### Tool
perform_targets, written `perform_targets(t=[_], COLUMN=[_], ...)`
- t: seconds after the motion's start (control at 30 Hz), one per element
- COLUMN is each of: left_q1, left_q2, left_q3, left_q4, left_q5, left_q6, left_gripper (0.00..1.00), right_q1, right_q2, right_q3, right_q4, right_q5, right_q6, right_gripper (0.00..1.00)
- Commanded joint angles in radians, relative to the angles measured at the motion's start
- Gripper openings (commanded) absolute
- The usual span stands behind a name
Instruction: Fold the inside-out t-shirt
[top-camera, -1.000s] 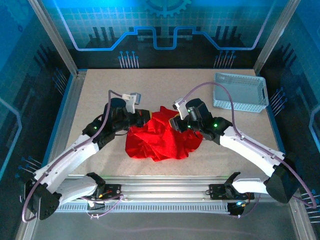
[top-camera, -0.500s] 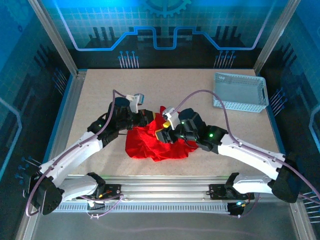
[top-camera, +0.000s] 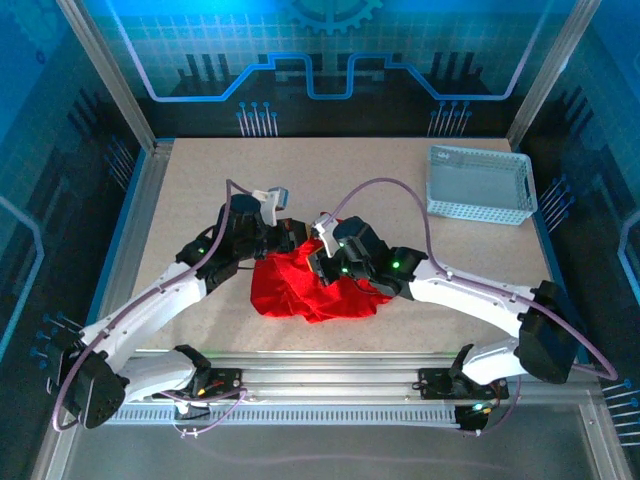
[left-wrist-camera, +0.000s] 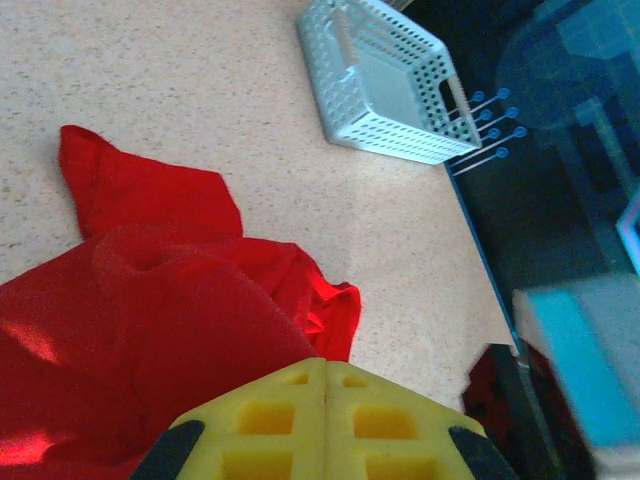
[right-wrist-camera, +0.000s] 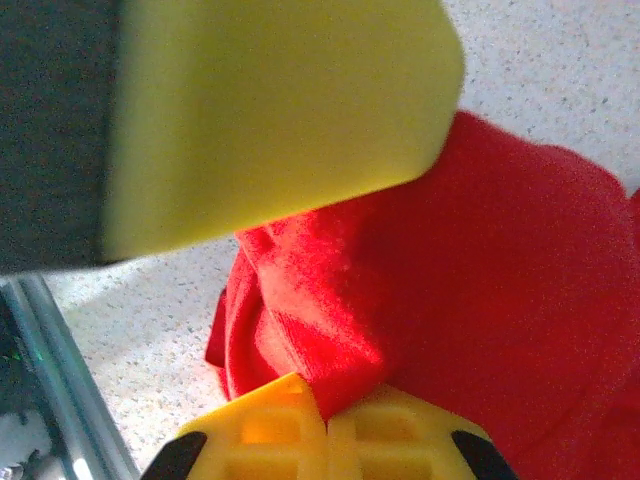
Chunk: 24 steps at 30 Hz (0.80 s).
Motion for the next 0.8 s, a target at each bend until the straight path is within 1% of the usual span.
perform_targets(t=[0.0, 0.1, 0.17, 0.2, 0.27, 0.3, 0.43, 0.5, 0.53, 0.63, 0.77], left_q1=[0.008, 0.015, 0.015, 0.015, 0.012, 0.008, -0.005, -0.005, -0.006, -0.021, -0.054], left_q2=[0.037, 0.106, 0.183, 0.214, 0.272, 0.279, 0.215, 0.188, 0.183, 0.201, 0.203], left_q3=[0.049, 0.094, 0.134, 0.15, 0.177, 0.175, 0.095, 0.067, 0.054, 0.04, 0.003], left_q4=[-0.1, -0.159, -0.195, -0.202, -0.237, -0.242, -0.239, -0.255, -0.257, -0.273, -0.263], left_q5=[-0.093, -0.133, -0.12, -0.104, -0.089, -0.092, -0.163, -0.188, -0.182, -0.173, -0.183], left_q6=[0.033, 0.061, 0.08, 0.084, 0.087, 0.086, 0.062, 0.051, 0.05, 0.037, -0.008], left_gripper=[0.0, 0.0, 0.01, 0.06, 0.24, 0.3, 0.52, 0.53, 0.53, 0.48, 0.48], right_q1=[-0.011, -0.064, -0.096, -0.103, -0.106, -0.105, -0.123, -0.137, -0.142, -0.149, -0.166], right_q2=[-0.068, -0.111, -0.117, -0.111, -0.091, -0.086, -0.085, -0.081, -0.075, -0.057, -0.057], right_q3=[-0.021, -0.099, -0.167, -0.186, -0.22, -0.237, -0.292, -0.315, -0.325, -0.331, -0.322], right_q4=[-0.026, -0.011, 0.007, 0.016, 0.037, 0.055, 0.089, 0.104, 0.114, 0.119, 0.124], right_q5=[0.027, -0.033, -0.082, -0.105, -0.116, -0.119, -0.088, -0.091, -0.098, -0.098, -0.099], right_q6=[-0.007, 0.031, 0.055, 0.064, 0.09, 0.101, 0.157, 0.176, 0.18, 0.191, 0.211], right_gripper=[0.0, 0.0, 0.0, 0.0, 0.0, 0.0, 0.0, 0.0, 0.0, 0.0, 0.02])
